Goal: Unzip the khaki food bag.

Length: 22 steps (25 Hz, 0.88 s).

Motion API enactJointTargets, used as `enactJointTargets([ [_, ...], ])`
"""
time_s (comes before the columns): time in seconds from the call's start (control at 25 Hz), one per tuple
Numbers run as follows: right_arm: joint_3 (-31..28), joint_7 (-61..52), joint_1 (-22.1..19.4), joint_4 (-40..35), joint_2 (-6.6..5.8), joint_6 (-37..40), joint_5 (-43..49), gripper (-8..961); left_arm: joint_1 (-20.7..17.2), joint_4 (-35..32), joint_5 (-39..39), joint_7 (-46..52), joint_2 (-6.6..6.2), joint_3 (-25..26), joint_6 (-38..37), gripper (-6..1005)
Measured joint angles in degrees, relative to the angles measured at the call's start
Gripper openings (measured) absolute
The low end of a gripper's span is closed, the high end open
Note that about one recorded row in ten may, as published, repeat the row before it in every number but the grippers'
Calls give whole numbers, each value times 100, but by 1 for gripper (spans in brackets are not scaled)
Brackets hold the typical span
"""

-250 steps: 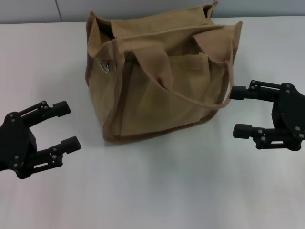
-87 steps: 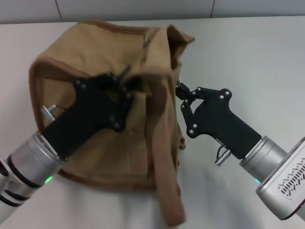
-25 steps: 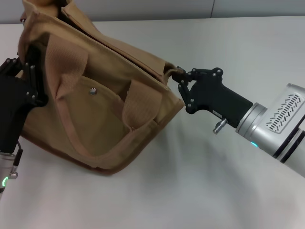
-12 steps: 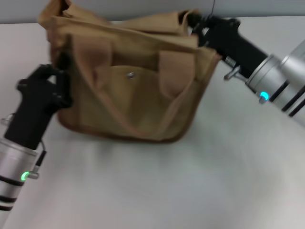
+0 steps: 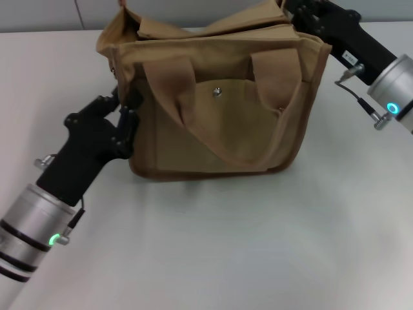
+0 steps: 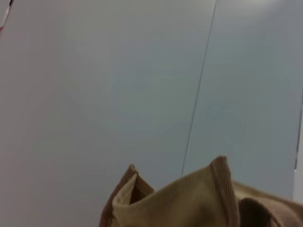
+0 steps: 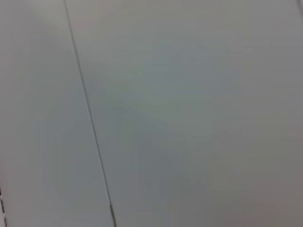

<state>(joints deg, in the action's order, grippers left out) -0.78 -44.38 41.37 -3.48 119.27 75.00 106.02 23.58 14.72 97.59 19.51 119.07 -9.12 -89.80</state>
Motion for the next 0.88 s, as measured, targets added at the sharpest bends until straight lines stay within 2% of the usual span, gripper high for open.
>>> enactJointTargets([
  [0.08,0,-126,-112,-64,0,117,-34,91,-65,-131,16,86,-19,-24,-244,133],
  [0.24,27,-639,-400,-399,-7,611,-45,211,-257,-670,20,766,-33,-11,-748,240],
  [0.28,44,-970,-568,-654,-14,974,-45,290,-300,-866,18,1065,-35,-7,-859,267],
  [0.36,50,-1131,-658,-802,-17,1181,-45,448,-351,-1333,50,1822,-53,-51,-993,320],
  [0.48,79,-1514,-911,-1187,-19,1786,-27,570,-376,-2099,140,2997,-75,-238,-1074,423],
  [0.6,297,-1866,-1135,-1573,-52,2295,3,664,-452,-2506,156,3329,-86,-322,-1301,536],
  [0.76,957,-2068,-1409,-1961,-226,3007,8,715,-565,-2983,196,3431,-169,-507,-1995,693],
  [0.88,1660,-2093,-1566,-2253,-439,3555,10,754,-623,-3232,199,3532,-281,-705,-2338,811],
])
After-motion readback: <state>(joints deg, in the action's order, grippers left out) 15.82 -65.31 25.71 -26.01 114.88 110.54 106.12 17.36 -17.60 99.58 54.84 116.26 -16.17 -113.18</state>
